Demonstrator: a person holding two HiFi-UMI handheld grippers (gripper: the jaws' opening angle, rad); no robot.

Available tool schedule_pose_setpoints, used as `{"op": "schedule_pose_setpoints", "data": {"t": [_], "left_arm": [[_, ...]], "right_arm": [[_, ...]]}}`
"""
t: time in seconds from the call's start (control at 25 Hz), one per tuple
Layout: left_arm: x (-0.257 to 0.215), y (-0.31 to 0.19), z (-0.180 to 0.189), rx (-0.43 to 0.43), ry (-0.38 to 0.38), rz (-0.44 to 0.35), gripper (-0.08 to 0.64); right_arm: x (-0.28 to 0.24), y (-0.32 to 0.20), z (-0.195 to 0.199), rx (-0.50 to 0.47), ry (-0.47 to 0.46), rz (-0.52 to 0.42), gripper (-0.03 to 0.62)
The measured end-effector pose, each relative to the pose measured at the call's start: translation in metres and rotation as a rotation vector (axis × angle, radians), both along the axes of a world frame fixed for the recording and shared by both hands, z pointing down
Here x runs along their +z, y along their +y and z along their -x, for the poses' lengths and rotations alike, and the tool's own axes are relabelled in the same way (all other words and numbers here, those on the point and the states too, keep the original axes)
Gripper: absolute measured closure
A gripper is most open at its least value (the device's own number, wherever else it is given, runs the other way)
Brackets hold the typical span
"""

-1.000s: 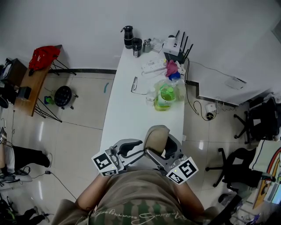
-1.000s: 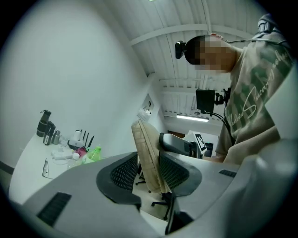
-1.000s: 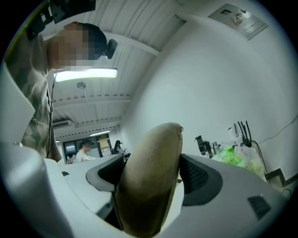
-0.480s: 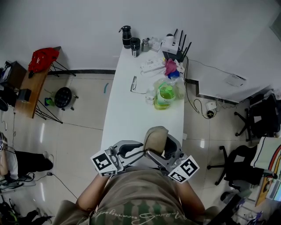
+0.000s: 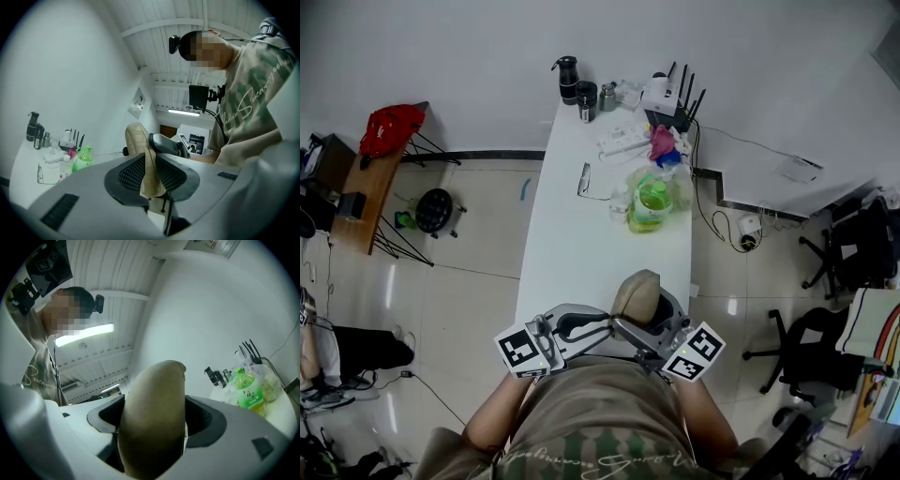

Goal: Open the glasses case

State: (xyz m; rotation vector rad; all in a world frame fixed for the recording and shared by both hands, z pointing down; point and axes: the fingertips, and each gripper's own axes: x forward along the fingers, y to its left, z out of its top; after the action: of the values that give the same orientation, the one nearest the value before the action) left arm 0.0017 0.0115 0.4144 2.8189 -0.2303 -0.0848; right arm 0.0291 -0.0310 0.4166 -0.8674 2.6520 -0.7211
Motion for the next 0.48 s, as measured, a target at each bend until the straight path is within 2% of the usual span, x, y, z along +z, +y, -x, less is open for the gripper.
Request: {"op": "schedule_pose_setpoints", "data": {"t": [0.2,0.32,0.48], "left_arm": [[0.0065,-0.0014,-0.0017,-0.007,0.000,0.042,0.483],[0.0022,-0.0049,0.0024,-0.030,0.062,0.077,0.483],[0.0000,-0.0073,0.0060,-0.069,0.083,0.068,0.483]], "right_arm": [[-0.0005,-0.0024,0.0000,0.023,0.093,-0.025,0.222],[-0.0013,-0.0062,-0.0031,0.053,0.015,0.022,0.222],[-0.0018,-0.0089,-0.0054,0.077,-0.038,0.036,0.222]]}}
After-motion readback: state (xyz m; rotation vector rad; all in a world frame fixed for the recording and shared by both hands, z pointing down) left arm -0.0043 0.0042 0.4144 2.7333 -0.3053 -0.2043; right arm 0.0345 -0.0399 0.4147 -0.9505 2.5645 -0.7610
